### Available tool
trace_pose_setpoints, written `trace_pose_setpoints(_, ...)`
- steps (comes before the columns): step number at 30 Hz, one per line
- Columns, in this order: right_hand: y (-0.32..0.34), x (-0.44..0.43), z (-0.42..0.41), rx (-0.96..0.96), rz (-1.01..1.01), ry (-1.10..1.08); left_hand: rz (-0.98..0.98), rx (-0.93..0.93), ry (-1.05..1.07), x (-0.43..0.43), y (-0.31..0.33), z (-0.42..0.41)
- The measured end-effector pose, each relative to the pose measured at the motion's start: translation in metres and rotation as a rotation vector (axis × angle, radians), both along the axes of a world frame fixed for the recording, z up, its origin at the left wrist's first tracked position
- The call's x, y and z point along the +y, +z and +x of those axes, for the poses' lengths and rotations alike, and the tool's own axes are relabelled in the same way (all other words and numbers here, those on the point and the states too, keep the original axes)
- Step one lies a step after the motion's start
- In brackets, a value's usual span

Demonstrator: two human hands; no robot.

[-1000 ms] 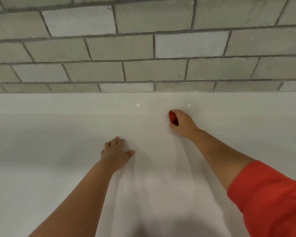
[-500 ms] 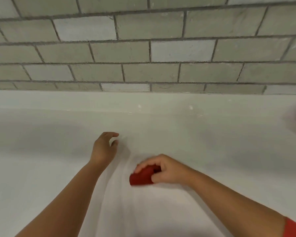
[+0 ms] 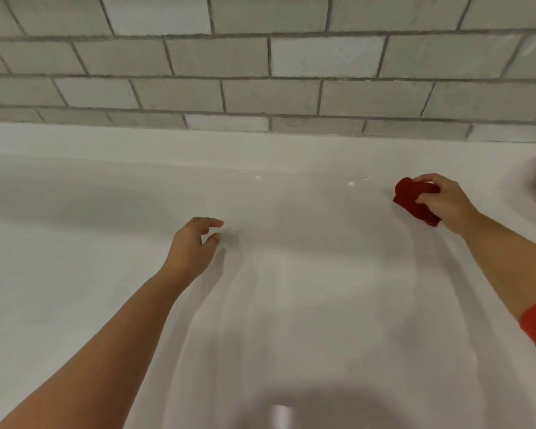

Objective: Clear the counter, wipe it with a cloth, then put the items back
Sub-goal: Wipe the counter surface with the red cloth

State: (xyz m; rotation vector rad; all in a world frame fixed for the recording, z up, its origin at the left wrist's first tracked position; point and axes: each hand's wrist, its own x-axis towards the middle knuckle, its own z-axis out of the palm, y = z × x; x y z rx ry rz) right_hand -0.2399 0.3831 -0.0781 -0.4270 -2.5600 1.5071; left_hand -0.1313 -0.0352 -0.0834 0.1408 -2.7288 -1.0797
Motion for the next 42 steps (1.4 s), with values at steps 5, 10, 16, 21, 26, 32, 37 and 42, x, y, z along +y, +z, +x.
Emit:
trace_pose_setpoints(5,-0.028,-0.035,0.023,0.008,0.362,0.233,0.023,-0.011,-0.026,0.026,0.0,0.012)
trace_pose_setpoints(10,-0.039,-0.094,0.063,0.067,0.488,0.418,0.049,-0.049,-0.082,0.053,0.006,0.025)
trace_pose_setpoints(16,-0.045,-0.152,0.132,0.157,0.506,0.565,0.089,-0.026,-0.189,0.073,0.011,0.049)
trace_pose_setpoints(21,-0.044,-0.206,0.205,0.2,0.484,0.689,0.113,-0.019,-0.247,0.071,0.011,0.087)
trace_pose_setpoints(26,-0.039,-0.249,0.284,0.144,0.389,0.811,0.088,-0.028,-0.278,0.055,0.009,0.13)
trace_pose_setpoints(32,-0.026,-0.278,0.378,0.137,0.268,0.861,0.082,-0.031,-0.296,0.038,0.02,0.174)
trace_pose_setpoints(37,0.013,-0.216,0.408,0.096,-0.137,0.506,0.113,-0.001,-0.237,0.008,0.027,0.197)
trace_pose_setpoints(42,0.017,-0.076,0.4,0.132,0.106,-0.289,0.141,-0.009,-0.205,-0.016,0.021,0.219)
